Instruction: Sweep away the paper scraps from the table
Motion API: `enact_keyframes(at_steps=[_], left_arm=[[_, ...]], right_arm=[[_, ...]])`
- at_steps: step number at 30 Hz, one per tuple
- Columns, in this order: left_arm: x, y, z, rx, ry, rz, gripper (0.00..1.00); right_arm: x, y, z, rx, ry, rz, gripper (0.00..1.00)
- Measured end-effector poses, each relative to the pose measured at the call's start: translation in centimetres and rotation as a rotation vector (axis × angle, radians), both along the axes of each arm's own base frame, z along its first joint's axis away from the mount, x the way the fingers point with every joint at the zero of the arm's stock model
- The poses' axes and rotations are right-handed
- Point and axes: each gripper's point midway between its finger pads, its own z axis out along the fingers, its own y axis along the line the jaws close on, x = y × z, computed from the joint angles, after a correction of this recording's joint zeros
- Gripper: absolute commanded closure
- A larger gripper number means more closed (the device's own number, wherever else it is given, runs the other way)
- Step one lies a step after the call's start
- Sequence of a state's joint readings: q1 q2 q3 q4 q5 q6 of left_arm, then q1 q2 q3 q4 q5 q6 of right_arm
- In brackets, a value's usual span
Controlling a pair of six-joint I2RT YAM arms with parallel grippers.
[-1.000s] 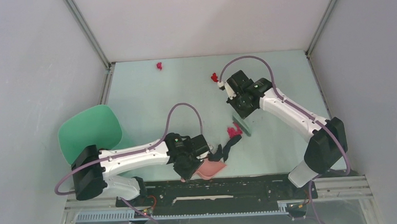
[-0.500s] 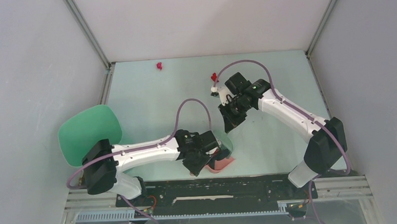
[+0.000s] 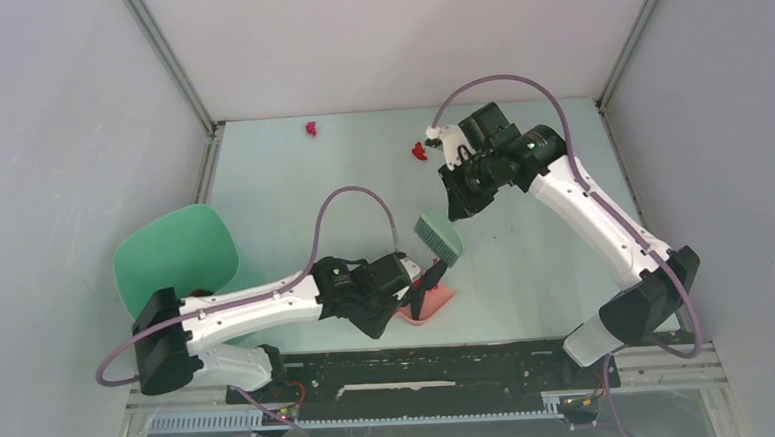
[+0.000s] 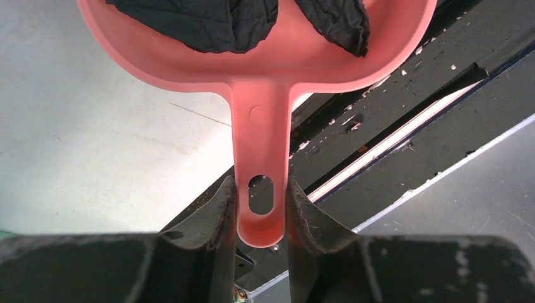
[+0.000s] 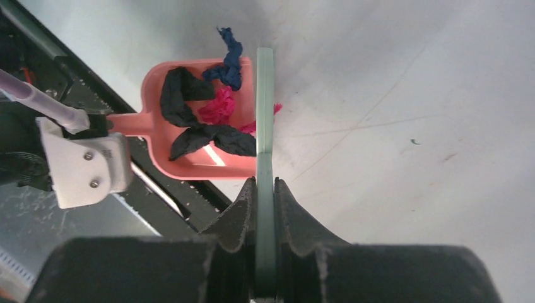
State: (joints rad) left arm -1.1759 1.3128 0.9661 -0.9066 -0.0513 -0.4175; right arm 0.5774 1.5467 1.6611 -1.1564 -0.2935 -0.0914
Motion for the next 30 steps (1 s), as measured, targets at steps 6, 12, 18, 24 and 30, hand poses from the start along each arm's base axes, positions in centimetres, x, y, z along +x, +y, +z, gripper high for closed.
enact_keyframes(at_steps=[6, 12, 18, 24, 30], left_arm=[[-0.2, 1.4, -0.5, -0.01, -0.019, 0.036, 1.0], [-0.6, 2.5, -1.0, -0.016, -0.023, 0.064, 1.0], [-0.7, 2.7, -1.6, 0.005, -0.014, 0.064, 1.0], [-1.0, 3.0, -3.4, 0.087, 0.028, 0.061, 0.84], [-1.1, 2.7, -3.9, 0.099, 0.046, 0.08, 0.79]], right_arm=[[1.3, -1.7, 0.6, -0.052, -0.07, -0.038, 1.0], [3.2, -3.6, -0.3, -0.103, -0.109, -0.097, 1.0], [3.2, -5.2, -4.2, -0.192, -0.075, -0.121, 1.0], [3.3, -4.8, -7.1, -0.219, -0.032, -0.107, 1.0], [2.9, -1.7, -9.2, -0.207, -0.018, -0.036, 1.0]])
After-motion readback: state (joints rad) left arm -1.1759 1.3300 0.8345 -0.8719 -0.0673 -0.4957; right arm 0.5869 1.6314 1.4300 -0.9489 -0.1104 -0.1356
